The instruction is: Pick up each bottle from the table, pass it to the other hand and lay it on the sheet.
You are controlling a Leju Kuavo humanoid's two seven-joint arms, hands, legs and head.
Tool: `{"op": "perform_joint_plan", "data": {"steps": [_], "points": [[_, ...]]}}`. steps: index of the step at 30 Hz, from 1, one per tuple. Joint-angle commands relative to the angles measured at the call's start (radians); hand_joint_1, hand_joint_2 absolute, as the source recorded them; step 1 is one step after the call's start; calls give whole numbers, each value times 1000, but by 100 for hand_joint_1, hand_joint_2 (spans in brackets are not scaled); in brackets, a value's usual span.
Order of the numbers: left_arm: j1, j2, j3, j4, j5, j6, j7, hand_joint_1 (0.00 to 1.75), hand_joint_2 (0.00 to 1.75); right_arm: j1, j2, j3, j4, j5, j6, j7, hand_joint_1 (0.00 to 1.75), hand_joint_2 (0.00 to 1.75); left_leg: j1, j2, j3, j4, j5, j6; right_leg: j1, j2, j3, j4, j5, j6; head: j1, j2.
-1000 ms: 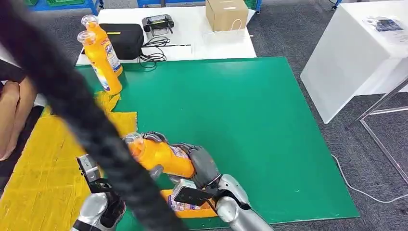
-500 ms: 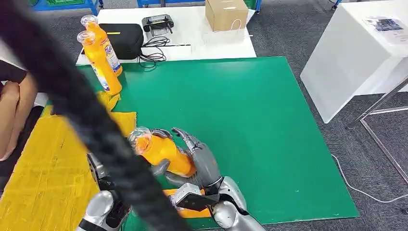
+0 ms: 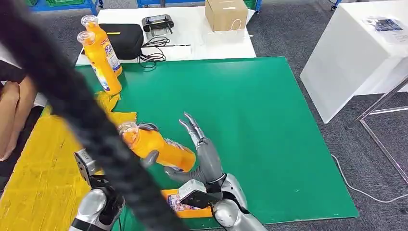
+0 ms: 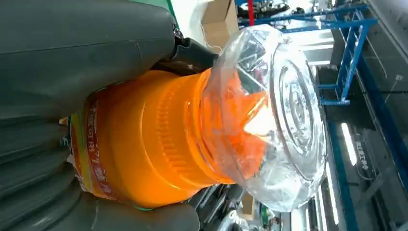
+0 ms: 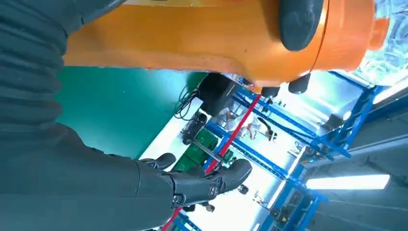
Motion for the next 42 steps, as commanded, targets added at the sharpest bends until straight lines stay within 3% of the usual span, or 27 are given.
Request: {"op": "perform_joint_plan", "data": {"steps": [1, 3, 5, 11, 13, 20, 27, 32, 33, 34, 35, 36, 42], "points": [[-53, 61, 64, -22, -210, 202, -31, 175, 175, -2, -15, -22, -22, 13, -38, -3, 0, 175, 1, 0, 2, 0, -1, 0, 1, -1, 3, 0, -1, -1, 0, 0], [-87, 94, 103, -26, -422, 364, -10, 175, 175, 12, -29, -29, -59, 46, -59, 13, 0, 175, 1, 1, 2, 0, -1, -1, 1, 0, 3, 0, -1, -1, 0, 0], [-142, 151, 109, 30, -821, 549, 105, 175, 175, 26, -55, -33, -100, 97, -46, 49, 0, 175, 1, 0, 2, 1, -1, -1, 2, -1, 2, 0, -1, -1, 0, 0], [-255, 216, -1, 328, -1496, 599, 385, 175, 175, 46, -102, -41, -198, 170, 40, 83, 0, 175, 4, -4, 8, 0, -2, -1, 4, -6, 10, -2, -3, -2, 0, 0], [-273, 220, -29, 417, -1608, 610, 442, 175, 175, 45, -106, -40, -205, 179, 57, 88, 0, 175, 2, -2, 7, -1, 0, -1, 2, -4, 8, -3, -2, -1, 0, 0], [-301, 209, -10, 631, -1643, 603, 461, 175, 175, 58, -119, -55, -212, 164, 83, 94, 0, 175, 1, 0, 4, -1, 0, -1, 0, -2, 4, -1, -1, -1, 0, 0], [-301, 209, -9, 634, -1641, 605, 458, 175, 175, 58, -120, -55, -211, 163, 83, 94, 0, 175, 2, 0, 7, -1, -1, -1, 2, -3, 8, -2, -2, -1, 0, 0], [-325, 182, 38, 759, -1571, 590, 434, 175, 175, 58, -127, -63, -194, 159, 100, 96, 0, 175, 1, 1, 3, -1, 0, -1, 1, -1, 3, -1, 0, -1, 0, 0], [-329, 173, 49, 773, -1560, 602, 433, 175, 175, 60, -127, -63, -190, 162, 102, 97, 0, 175, 3, 1, 8, 0, -2, -1, 3, -2, 9, -2, -2, -2, 0, 0], [-333, 159, 67, 789, -1536, 609, 426, 157, 175, 62, -128, -62, -185, 166, 109, 100, 0, 175, 2, 1, 6, 0, -1, -1, 2, -2, 6, -2, -1, -1, 0, 0], [-333, 152, 76, 789, -1527, 623, 425, 7, 175, 62, -128, -60, -180, 169, 115, 103, 0, 175, 1, 1, 4, 0, 0, -1, 2, -2, 5, -2, -1, -1, 0, 0], [-332, 146, 82, 786, -1523, 632, 429, 0, 175, 62, -130, -55, -176, 173, 123, 107, 0, 175, 1, 0, 3, 0, 0, -1, 1, -2, 3, -1, -1, -1, 0, 0], [-333, 140, 89, 781, -1515, 630, 430, 0, 175, 63, -127, -49, -171, 178, 131, 111, 0, 175, 1, 0, 4, 0, 0, -1, 1, -2, 4, -1, -1, -1, 0, 0]]}}
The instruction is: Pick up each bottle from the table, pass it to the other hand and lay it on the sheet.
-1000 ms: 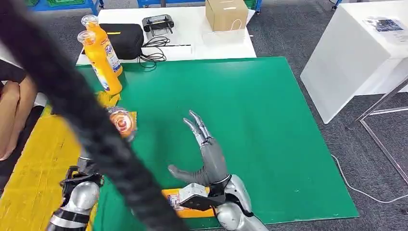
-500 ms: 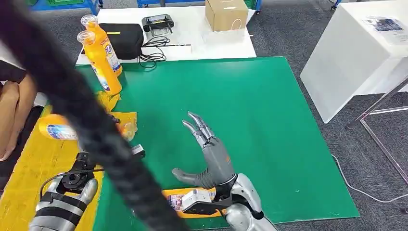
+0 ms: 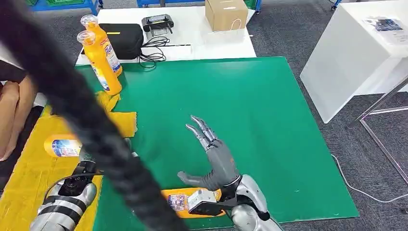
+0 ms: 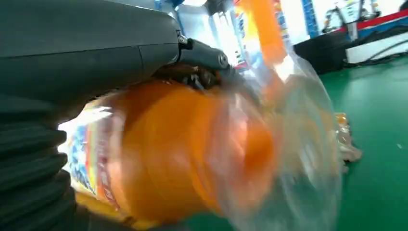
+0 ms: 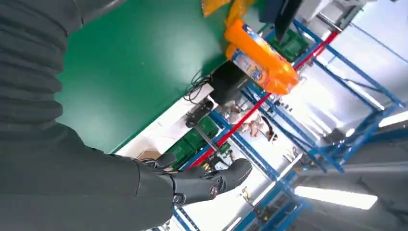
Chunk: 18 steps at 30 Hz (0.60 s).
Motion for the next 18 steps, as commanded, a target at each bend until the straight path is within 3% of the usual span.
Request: {"op": "perform_joint_plan", "data": {"steps": [1, 13, 18], "points": [[-58, -48, 32, 117, 7, 1, 1, 0, 175, -10, -18, -5, 44, 3, 10, 9, 0, 175, 0, -1, 2, 0, -1, 0, 0, -2, 3, -1, -1, 0, 0, 0], [15, -53, 77, 22, 82, 55, -68, 0, 175, -16, -21, 27, 92, 5, 62, 18, 0, 175, 1, 1, 6, -1, -2, 0, 2, 0, 7, -2, -1, -1, 0, 0], [146, -66, 116, -203, 310, 254, -355, 0, 175, -24, -45, 76, 113, -74, 154, -28, 0, 175, 1, 2, 6, -1, -3, 0, 2, 1, 7, -2, -2, -1, 0, 0]]}}
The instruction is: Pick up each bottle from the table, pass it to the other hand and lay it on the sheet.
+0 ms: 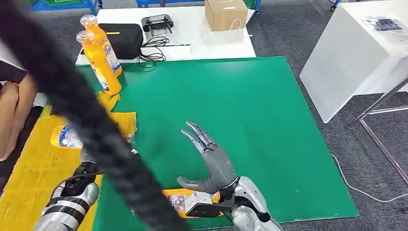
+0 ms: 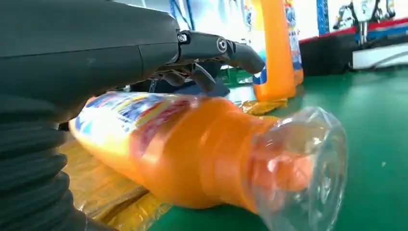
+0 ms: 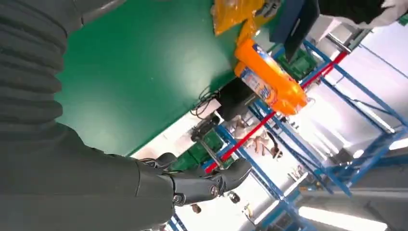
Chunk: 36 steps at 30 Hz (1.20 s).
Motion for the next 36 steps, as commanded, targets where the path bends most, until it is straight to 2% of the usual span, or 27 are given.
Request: {"op": "perform_joint_plan", "data": {"steps": [1, 4, 7, 9, 10, 13, 21, 22, 27, 29, 30, 32, 33, 36], "points": [[153, -49, 77, -278, 315, 203, -346, 0, 175, -33, -54, 89, 99, -127, 144, -65, 0, 175, 1, 2, 5, -1, -2, 0, 1, 0, 5, -2, -1, 0, 0, 0], [217, -81, 106, -472, 563, 149, -501, 0, 175, -38, -91, 138, 126, -202, 231, -111, 0, 175, 1, 0, 2, 0, -2, 0, 1, 0, 3, -2, -1, 0, 0, 0], [225, -85, 110, -501, 570, 140, -494, 0, 175, -37, -95, 145, 129, -204, 232, -116, 0, 175, 2, 0, 5, 1, -3, 0, 2, -1, 6, -2, -2, -1, 0, 0], [257, -118, 150, -599, 745, 82, -578, 0, 175, -50, -122, 188, 148, -209, 271, -124, 0, 175, 2, 0, 5, 1, -3, 0, 2, -2, 7, -2, -2, -1, 0, 0], [268, -126, 160, -638, 797, 46, -584, 0, 175, -52, -128, 202, 162, -204, 274, -127, 0, 175, 1, 0, 2, 0, -2, 1, 1, -1, 4, -2, -1, 0, 0, 0], [287, -142, 189, -708, 900, -42, -584, 0, 175, -60, -132, 235, 200, -196, 282, -141, 0, 175, 2, 2, 4, 1, -4, 0, 2, 2, 5, -2, -1, -1, 0, 0], [278, -163, 201, -685, 931, -79, -594, 0, 175, -99, -134, 289, 250, -169, 289, -136, 0, 175, 1, 1, 5, -1, -3, 0, 1, 0, 6, -2, -1, -1, 0, 0], [270, -169, 200, -667, 939, -89, -593, 0, 175, -122, -145, 321, 274, -91, 253, -117, 0, 175, 1, 1, 3, -1, -2, 0, 1, 0, 4, -2, -1, 0, 0, 0], [277, -181, 213, -666, 946, -94, -589, 0, 175, -166, -165, 364, 328, 106, 143, -16, 0, 175, 1, 0, 4, -1, -2, 0, 1, 0, 5, -2, -1, 0, 0, 0], [280, -181, 215, -669, 946, -94, -589, 0, 175, -171, -167, 364, 331, 133, 126, -3, 0, 175, 1, 1, 5, -1, -2, 0, 1, 0, 7, -3, -1, -1, 0, 0], [284, -185, 222, -675, 952, -102, -582, 0, 175, -176, -164, 371, 337, 179, 98, 22, 0, 175, 0, 0, 2, -1, -1, 0, 0, 0, 3, -2, 0, 0, 0, 0], [293, -191, 234, -684, 953, -112, -578, 0, 175, -185, -164, 377, 340, 261, 57, 80, 0, 175, 2, 1, 7, -1, -3, 0, 2, 0, 9, -3, -2, -1, 0, 0], [298, -196, 240, -690, 954, -116, -577, 0, 175, -190, -165, 382, 340, 312, 37, 112, 0, 175, 1, 1, 4, -1, -2, 0, 1, 0, 5, -2, -1, -1, 0, 0], [312, -204, 255, -705, 955, -127, -571, 0, 175, -200, -165, 385, 341, 435, 8, 182, 0, 175, 2, 2, 8, 0, -4, 0, 2, 1, 9, -2, -2, -1, 0, 0]]}}
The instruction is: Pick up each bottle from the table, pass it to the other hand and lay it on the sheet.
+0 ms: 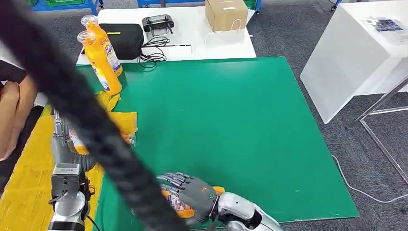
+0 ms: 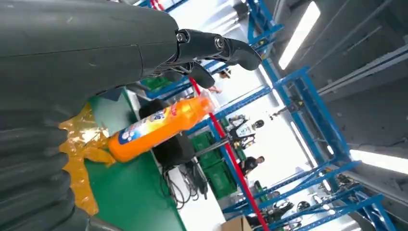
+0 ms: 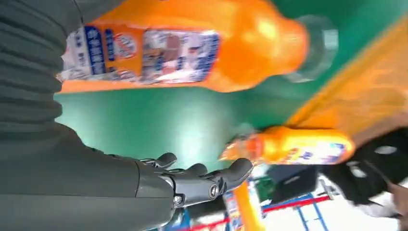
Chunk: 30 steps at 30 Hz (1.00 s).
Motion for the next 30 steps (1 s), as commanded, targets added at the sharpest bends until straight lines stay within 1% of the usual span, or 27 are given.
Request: {"op": "perform_joint_plan", "data": {"steps": [1, 4, 5, 6, 7, 9, 10, 12, 15, 17, 18, 19, 20, 21, 22, 23, 24, 25, 26, 27, 28, 29, 30], "points": [[20, -47, 60, -12, 8, -27, 17, 0, 175, -80, -31, 76, 96, 244, -90, 153, 0, 175, 1, 2, 4, 0, -2, 0, 1, 1, 4, -1, -1, -1, 0, 0], [20, -47, 60, -12, 8, -27, 17, 0, 175, -80, -31, 76, 96, 244, -90, 153, 0, 175, 1, 1, 5, 0, -2, 0, 2, 0, 6, -2, -1, -1, 0, 0], [20, -47, 60, -12, 8, -27, 17, 0, 175, -80, -31, 76, 96, 244, -90, 153, 0, 175, 0, 0, 3, -1, -1, 0, 1, 0, 3, -1, -1, 0, 0, 0], [20, -47, 60, -12, 8, -27, 17, 0, 175, -80, -31, 76, 96, 244, -90, 153, 0, 175, 1, 0, 5, 0, -2, 0, 1, -1, 5, -1, -1, -1, 0, 0], [20, -47, 60, -12, 8, -27, 17, 0, 175, -80, -31, 76, 96, 244, -90, 153, 0, 175, 1, 1, 3, 0, -1, 0, 1, 0, 3, -1, -1, 0, 0, 0], [21, -51, 65, -12, 8, -32, 21, 0, 175, -80, -31, 73, 98, 286, -97, 173, 0, 175, 1, 1, 6, 0, -3, 0, 2, 0, 7, -2, -2, -1, 0, 0], [23, -55, 68, -14, 8, -35, 22, 0, 175, -81, -29, 70, 100, 318, -103, 187, 0, 175, 1, 0, 3, 0, -1, 0, 1, 0, 4, -1, -1, -1, 0, 0], [26, -57, 71, -17, 9, -37, 23, 0, 175, -85, -25, 68, 99, 350, -107, 201, 0, 175, 1, 1, 6, 0, -3, 0, 2, 0, 7, -2, -2, -1, 0, 0], [32, -62, 79, -17, 8, -37, 25, 0, 175, -80, -16, 48, 94, 398, -120, 226, 0, 175, 0, 1, 3, 0, -1, 0, 0, 0, 3, -1, -1, 0, 0, 0], [39, -66, 82, -15, 10, -40, 27, 0, 175, -79, -10, 39, 91, 439, -129, 251, 0, 175, 1, 1, 6, 0, -3, 0, 2, 0, 7, -2, -2, -1, 0, 0], [43, -67, 83, -16, 9, -39, 27, 0, 175, -78, -5, 34, 90, 459, -136, 268, 0, 175, 1, 1, 4, 0, -2, 0, 1, 0, 4, -1, -1, -1, 0, 0], [45, -69, 85, -15, 9, -40, 27, 0, 175, -75, 0, 24, 90, 474, -138, 281, 0, 175, 1, 1, 5, 0, -2, 0, 1, 0, 6, -1, -2, -1, 0, 0], [49, -70, 86, -16, 9, -41, 28, 0, 175, -73, 6, 11, 89, 501, -140, 303, 0, 175, 0, 1, 2, 0, -1, 0, 0, 0, 2, -1, -1, 0, 0, 0], [54, -72, 88, -19, 9, -40, 28, 0, 175, -70, 11, -2, 89, 516, -138, 316, 0, 175, 1, 1, 5, 0, -2, 0, 1, 0, 5, -1, -1, -1, 0, 0], [58, -73, 90, -20, 8, -41, 29, 0, 175, -65, 16, -15, 89, 521, -135, 320, 0, 175, 2, 1, 6, 0, -3, 0, 2, 0, 7, -1, -2, -1, 0, 0], [62, -74, 91, -21, 7, -41, 29, 0, 175, -60, 20, -30, 89, 522, -131, 326, 0, 175, 0, 1, 4, 0, -2, 0, 1, 0, 4, -1, -1, -1, 0, 0], [66, -76, 94, -23, 7, -41, 30, 0, 175, -54, 25, -45, 89, 524, -128, 330, 0, 175, 1, 1, 5, 0, -3, 0, 1, 0, 6, -1, -2, -1, 0, 0], [70, -76, 96, -25, 6, -41, 30, 0, 175, -49, 29, -58, 92, 529, -124, 343, 0, 175, 0, 1, 3, 0, -1, 0, 1, 0, 3, -1, -1, -1, 0, 0], [70, -76, 96, -25, 6, -41, 30, 0, 175, -49, 29, -58, 92, 529, -124, 343, 0, 175, 1, 1, 5, 0, -2, 0, 2, 0, 6, -1, -2, -1, 0, 0], [70, -76, 96, -25, 6, -41, 30, 0, 175, -49, 29, -58, 92, 529, -124, 343, 0, 175, 0, 0, 2, 0, -1, 0, 0, -1, 3, -1, -1, 0, 0, 0], [70, -76, 96, -25, 6, -41, 30, 0, 175, -49, 29, -58, 92, 529, -124, 343, 0, 175, 1, 0, 5, 0, -2, 0, 1, -1, 6, -1, -2, -1, 0, 0], [70, -76, 96, -25, 6, -41, 30, 0, 175, -49, 29, -58, 92, 529, -124, 343, 0, 175, 1, 0, 3, 0, -1, 0, 1, -1, 3, -1, -1, -1, 0, 0], [70, -76, 96, -25, 6, -41, 30, 0, 175, -49, 29, -58, 92, 529, -124, 343, 0, 175, 1, 0, 5, 0, -2, 0, 2, -1, 6, -2, -2, -1, 0, 0]]}}
